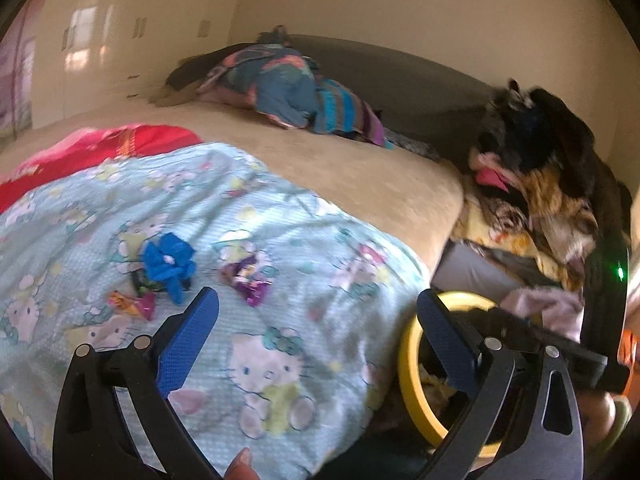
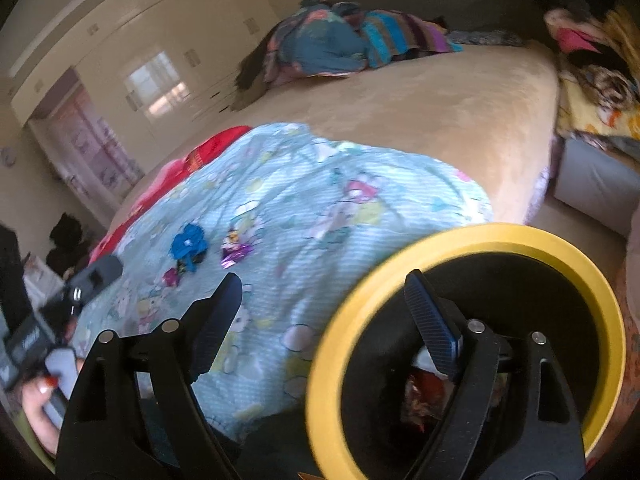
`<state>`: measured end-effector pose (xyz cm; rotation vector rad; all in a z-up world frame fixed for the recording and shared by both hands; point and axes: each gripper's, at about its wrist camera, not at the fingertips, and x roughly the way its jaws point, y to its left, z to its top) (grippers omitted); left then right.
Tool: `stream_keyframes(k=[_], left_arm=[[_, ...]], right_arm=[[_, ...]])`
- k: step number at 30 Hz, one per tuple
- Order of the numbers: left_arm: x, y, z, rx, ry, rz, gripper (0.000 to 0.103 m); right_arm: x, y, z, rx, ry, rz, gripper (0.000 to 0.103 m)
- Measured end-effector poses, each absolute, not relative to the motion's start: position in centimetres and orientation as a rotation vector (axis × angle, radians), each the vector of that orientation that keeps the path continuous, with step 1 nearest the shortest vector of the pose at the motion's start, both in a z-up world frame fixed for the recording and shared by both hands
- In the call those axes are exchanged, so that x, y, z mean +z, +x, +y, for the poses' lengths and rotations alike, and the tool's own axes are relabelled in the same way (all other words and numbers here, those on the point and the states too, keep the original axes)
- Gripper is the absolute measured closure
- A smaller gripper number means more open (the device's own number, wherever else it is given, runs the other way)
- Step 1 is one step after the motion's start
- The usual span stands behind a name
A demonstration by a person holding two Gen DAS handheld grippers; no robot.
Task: Collect trash
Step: 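Move both tools from the bin back to the wrappers on the blanket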
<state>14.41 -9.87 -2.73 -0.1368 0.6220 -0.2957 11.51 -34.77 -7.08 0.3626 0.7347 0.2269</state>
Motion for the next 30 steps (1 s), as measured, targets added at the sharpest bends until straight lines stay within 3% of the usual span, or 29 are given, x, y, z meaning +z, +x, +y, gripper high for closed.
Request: stream_keyframes(k=[9,24,25,27,30], left_arm=[[-2.2,17.0,-3.9,-0.159,-0.208,0.595,0.007],[-6.7,22.2,4.4,-0.036,-0.334,0.721,0.008],[-7.2,22.5,4.8,-0.037,-0.355,0.733,0.011],[-8.0,23.1,5.3,-0.036,-0.377,0.757,0.027],[-9.1,24.0,5.7,-0.044,-0.398,0.788,0.034]], right_arm=[[-7.0,14.1,-27.4,0.345,0.203,0.723,0.027],[-11.3,21.3,-19.3,0.396,0.078,0.835,0.028],[-11.9,21.9,-19.0,0.388,0.076,0.85,0.03],[-12.7,22.9,-18.7,0.383,0.083,0.88,0.035],[-13.6,24.1,-18.4,0.375,0.096,0.904,0.038]])
